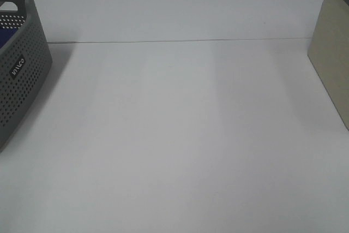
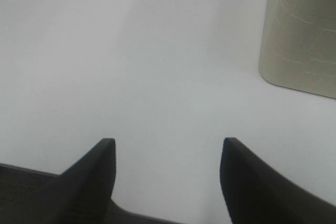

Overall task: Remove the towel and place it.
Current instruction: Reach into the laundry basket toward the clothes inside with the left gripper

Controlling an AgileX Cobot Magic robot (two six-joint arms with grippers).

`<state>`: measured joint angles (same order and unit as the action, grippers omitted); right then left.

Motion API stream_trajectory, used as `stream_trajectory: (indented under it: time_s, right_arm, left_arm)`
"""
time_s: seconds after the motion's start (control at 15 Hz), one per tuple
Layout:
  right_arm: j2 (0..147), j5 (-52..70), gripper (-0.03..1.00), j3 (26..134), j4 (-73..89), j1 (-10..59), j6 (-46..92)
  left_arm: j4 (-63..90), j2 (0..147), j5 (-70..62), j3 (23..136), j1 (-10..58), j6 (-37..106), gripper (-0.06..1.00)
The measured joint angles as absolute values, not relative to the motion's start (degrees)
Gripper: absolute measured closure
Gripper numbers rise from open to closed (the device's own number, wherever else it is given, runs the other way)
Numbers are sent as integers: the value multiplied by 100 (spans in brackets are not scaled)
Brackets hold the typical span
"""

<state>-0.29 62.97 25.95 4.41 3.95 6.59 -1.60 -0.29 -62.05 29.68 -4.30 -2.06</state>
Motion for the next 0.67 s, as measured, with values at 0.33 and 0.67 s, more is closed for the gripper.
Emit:
stream_trajectory:
  time_s: [0.33, 0.67]
  right_arm:
    - [-29, 6297, 37, 2595, 441, 395, 659]
    - [-29, 6297, 37, 2595, 441, 395, 659]
  left_arm:
    - [275, -29, -6205, 2968, -430, -40, -4]
    - [315, -29, -6205, 2968, -384, -34, -4]
